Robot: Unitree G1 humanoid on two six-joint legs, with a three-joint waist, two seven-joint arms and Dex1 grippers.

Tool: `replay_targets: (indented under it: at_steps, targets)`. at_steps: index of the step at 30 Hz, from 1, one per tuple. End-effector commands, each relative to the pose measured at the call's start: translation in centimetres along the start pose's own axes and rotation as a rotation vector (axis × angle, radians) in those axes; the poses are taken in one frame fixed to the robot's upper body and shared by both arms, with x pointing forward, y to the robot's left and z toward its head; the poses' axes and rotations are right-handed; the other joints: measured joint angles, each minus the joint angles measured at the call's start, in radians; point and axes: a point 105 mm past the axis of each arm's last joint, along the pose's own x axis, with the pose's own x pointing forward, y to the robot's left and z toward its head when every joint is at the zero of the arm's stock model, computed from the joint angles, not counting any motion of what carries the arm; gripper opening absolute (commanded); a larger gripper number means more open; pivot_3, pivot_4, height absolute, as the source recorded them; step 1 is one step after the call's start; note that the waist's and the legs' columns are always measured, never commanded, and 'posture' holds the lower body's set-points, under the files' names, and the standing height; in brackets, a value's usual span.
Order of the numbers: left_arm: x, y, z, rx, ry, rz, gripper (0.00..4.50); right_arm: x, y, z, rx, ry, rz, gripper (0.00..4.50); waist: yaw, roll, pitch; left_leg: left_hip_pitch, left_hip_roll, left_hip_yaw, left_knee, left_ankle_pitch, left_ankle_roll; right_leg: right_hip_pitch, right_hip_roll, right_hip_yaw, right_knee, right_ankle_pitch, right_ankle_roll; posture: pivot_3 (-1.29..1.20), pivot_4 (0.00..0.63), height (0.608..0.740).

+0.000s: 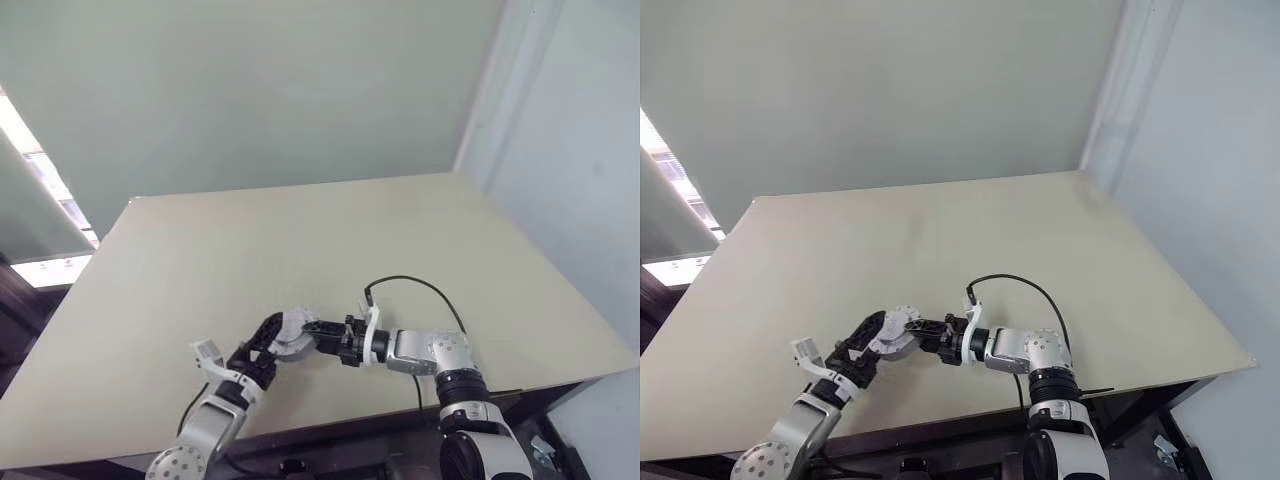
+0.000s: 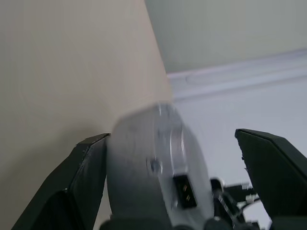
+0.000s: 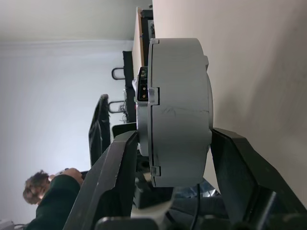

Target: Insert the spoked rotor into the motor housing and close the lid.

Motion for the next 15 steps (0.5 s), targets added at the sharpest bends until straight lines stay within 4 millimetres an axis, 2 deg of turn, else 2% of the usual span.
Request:
replay_targets:
  at_steps: [1,7,10,15]
  targets:
    - [0.45,-0.54,-0.55,-0.013,0.029,-0.031,4.50,3.93,7.00,-1.56,-0.050,0.061,0.247,2.12,0.000,0.000,0.000,0.000,0.000,0.000,0.000,0.000,0.000,0.000,0.000,0.000,0.000,0.000,0.000,0.00,0.000,0.740]
    - [0.47,-0.24,-0.36,-0.022,0.034,-0.030,4.50,3.79,6.86,-1.35,-0.048,0.049,0.240,2.12,0.000,0.000,0.000,0.000,0.000,0.000,0.000,0.000,0.000,0.000,0.000,0.000,0.000,0.000,0.000,0.00,0.000,0.740]
    - [0.47,-0.11,-0.21,-0.029,0.037,-0.031,3.90,3.73,6.81,-1.25,-0.046,0.043,0.238,2.12,0.000,0.000,0.000,0.000,0.000,0.000,0.000,0.000,0.000,0.000,0.000,0.000,0.001,0.000,0.000,0.00,0.000,0.740]
    - [0.47,0.00,-0.32,-0.042,0.063,-0.046,2.26,3.67,6.85,-1.12,-0.043,0.035,0.242,2.12,0.000,0.000,0.000,0.000,0.000,0.000,0.001,0.000,0.000,0.000,0.000,0.000,0.001,0.000,0.000,0.00,0.000,0.740]
